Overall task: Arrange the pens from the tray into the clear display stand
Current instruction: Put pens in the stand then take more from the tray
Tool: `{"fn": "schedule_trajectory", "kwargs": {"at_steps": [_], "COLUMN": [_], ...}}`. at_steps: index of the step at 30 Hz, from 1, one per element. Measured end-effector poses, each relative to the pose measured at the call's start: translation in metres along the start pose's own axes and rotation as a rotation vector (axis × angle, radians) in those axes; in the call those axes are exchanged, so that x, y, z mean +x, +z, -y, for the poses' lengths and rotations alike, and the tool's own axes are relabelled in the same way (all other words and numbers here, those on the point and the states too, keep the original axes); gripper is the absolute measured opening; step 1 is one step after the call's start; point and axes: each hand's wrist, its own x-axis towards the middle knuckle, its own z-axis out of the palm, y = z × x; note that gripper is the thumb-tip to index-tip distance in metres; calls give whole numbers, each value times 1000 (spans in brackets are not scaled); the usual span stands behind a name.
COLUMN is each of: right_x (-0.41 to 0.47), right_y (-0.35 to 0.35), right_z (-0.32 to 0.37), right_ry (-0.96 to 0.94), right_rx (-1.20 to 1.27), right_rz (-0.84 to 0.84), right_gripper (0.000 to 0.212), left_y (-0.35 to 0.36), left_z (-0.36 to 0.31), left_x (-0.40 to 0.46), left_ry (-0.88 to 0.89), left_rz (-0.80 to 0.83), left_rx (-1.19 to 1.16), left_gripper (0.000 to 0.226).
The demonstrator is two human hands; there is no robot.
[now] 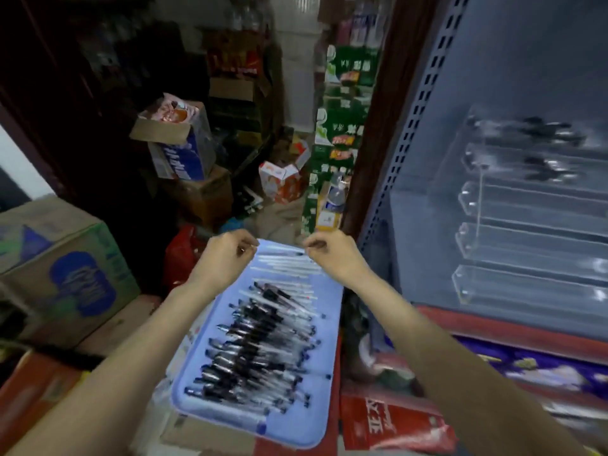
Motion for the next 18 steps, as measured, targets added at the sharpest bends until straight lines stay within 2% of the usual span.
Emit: {"fn": "schedule_trajectory", "kwargs": {"at_steps": [5,9,12,14,16,18], "right_x": [12,15,20,24,30,33], "right_y": [89,128,138,139,137,136], "right_z": [-21,-42,-50,-50,-48,-46], "right_ry": [227,366,379,370,371,383], "right_rx": [-21,-149,-215,-262,-278,-265], "right_rz": [99,192,184,166,179,196], "right_gripper": [31,40,42,37,27,26], "left_y": [21,45,65,73,78,82], "left_z": [71,92,106,112,115,115], "left_x": [-7,-6,-3,0,2,5], "left_ry": [-66,43,141,173,164,165], "left_rz": [220,404,516,524,462,402], "left_rx": [24,109,199,219,200,186], "left_gripper": [21,37,46,45,41,35]}}
